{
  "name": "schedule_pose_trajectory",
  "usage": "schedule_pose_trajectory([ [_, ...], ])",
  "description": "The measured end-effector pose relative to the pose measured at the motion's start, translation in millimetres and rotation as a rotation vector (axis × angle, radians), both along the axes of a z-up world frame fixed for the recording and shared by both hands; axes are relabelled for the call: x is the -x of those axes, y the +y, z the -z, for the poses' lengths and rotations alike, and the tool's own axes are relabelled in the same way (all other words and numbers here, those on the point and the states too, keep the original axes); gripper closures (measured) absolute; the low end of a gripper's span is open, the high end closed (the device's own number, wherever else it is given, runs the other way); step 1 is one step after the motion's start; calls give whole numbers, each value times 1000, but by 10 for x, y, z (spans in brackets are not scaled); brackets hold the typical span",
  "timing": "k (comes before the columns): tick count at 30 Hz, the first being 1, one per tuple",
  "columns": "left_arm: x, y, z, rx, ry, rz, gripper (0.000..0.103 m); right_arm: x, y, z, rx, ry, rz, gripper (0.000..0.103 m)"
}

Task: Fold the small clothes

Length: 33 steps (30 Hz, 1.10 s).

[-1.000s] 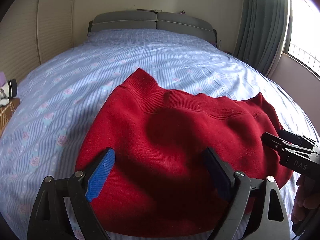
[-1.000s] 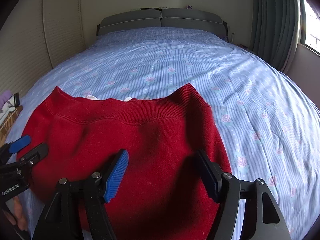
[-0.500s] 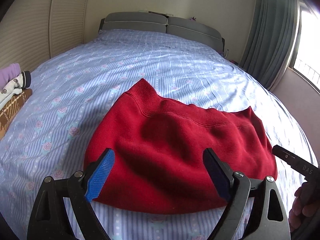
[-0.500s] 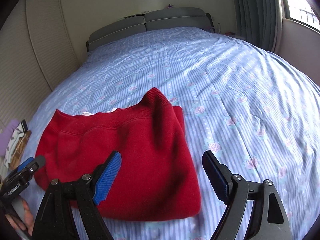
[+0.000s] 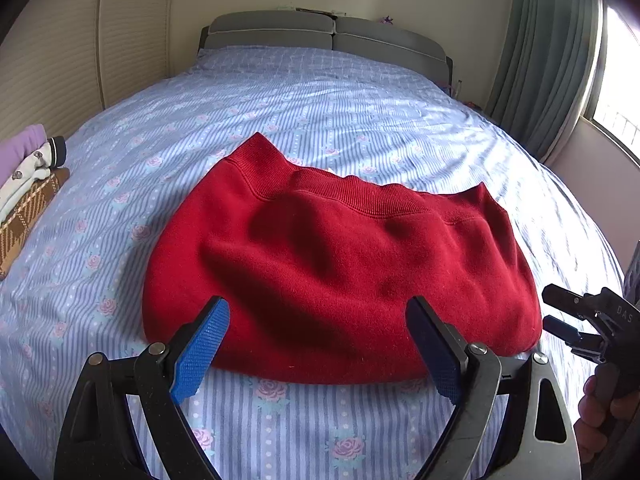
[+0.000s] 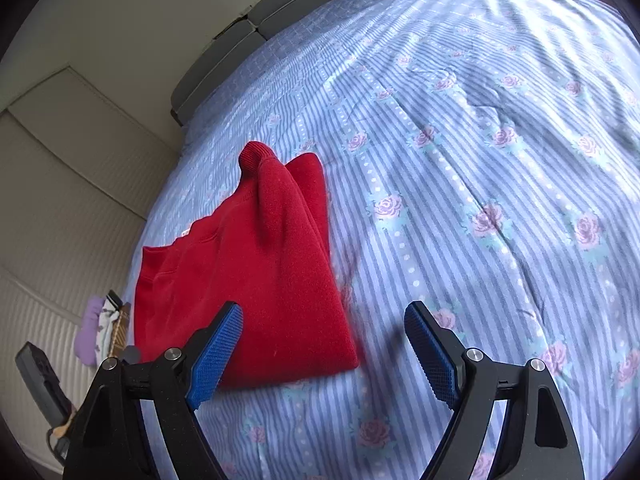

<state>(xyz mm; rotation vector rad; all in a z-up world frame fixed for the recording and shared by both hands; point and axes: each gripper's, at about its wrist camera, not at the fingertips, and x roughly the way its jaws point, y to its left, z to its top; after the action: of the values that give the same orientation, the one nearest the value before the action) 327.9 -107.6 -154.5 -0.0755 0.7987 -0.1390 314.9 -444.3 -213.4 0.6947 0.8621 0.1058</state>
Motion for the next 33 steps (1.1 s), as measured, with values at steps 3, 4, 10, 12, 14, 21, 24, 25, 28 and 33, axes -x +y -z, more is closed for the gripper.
schedule_pose_trajectory([
  [3,-107,-47,-34,-7,-3,-4,13,-245,-48,16,-41,4,-59,19],
  [4,-149,-60,-46,-8,-7,-8,13,-328,-52,20,-47,5,-82,19],
  [10,-359,-86,-43,-8,1,-25,13,-743,7,139,-25,49,-166,24],
  [12,-400,-79,-28,-9,6,-26,13,-818,32,214,-34,63,-192,27],
  [14,-424,-75,2,-16,10,-25,13,-866,67,255,-43,44,-214,27],
  [21,-390,-168,194,-41,28,8,13,-1026,237,338,-95,27,-309,37],
  [24,-438,-230,323,-77,41,23,12,-1053,301,329,-126,29,-340,50],
  [25,-464,-246,373,-92,46,25,11,-1044,332,326,-137,31,-342,52],
  [28,-551,-273,497,-138,59,24,3,-1001,353,298,-159,33,-337,66],
  [33,-594,-283,487,-148,62,19,2,-904,418,80,-121,26,-318,76],
])
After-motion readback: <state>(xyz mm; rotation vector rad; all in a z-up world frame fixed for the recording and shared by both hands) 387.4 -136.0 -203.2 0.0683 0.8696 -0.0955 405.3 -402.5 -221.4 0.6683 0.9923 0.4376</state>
